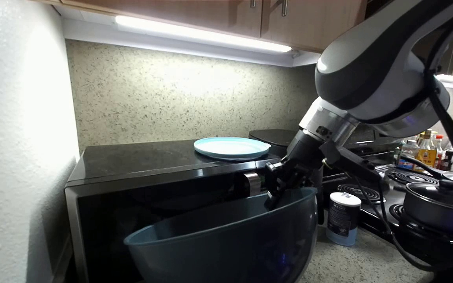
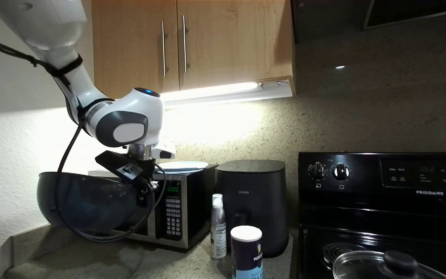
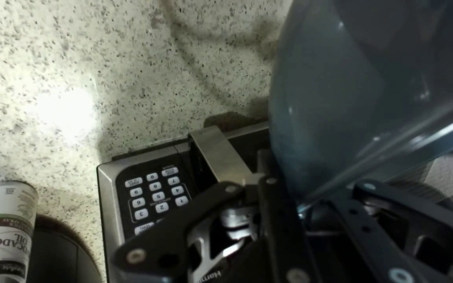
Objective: Put the bowl on the table.
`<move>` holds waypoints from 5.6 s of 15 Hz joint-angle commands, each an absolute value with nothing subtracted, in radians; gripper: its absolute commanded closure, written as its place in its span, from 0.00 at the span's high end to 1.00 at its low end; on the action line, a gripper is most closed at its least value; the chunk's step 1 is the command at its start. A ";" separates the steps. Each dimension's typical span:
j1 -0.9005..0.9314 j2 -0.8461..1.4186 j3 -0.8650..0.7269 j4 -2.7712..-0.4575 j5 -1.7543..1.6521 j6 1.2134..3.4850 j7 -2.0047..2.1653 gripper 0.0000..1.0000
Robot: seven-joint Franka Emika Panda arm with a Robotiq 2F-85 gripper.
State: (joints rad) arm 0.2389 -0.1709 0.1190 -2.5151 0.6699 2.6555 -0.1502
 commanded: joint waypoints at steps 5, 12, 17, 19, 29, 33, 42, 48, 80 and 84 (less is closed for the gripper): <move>0.223 -0.260 0.108 -2.523 0.631 2.535 -0.156 0.08; 0.246 -0.141 0.111 -2.516 0.630 2.718 -0.152 0.08; 0.237 -0.149 0.121 -2.537 0.605 2.669 -0.154 0.08; 0.238 -0.149 0.121 -2.537 0.605 2.669 -0.154 0.08; 0.240 -0.062 0.224 -2.670 0.516 3.100 0.018 0.08; 0.236 0.022 0.226 -2.673 0.526 3.273 0.041 0.08; 0.271 0.036 0.235 -2.714 0.524 3.265 0.000 0.07; 0.313 0.065 0.204 -2.827 0.543 3.564 -0.073 0.08; 0.212 -0.071 0.435 -2.763 1.103 3.454 -0.557 0.99; 0.212 -0.071 0.435 -2.763 1.103 3.454 -0.557 0.99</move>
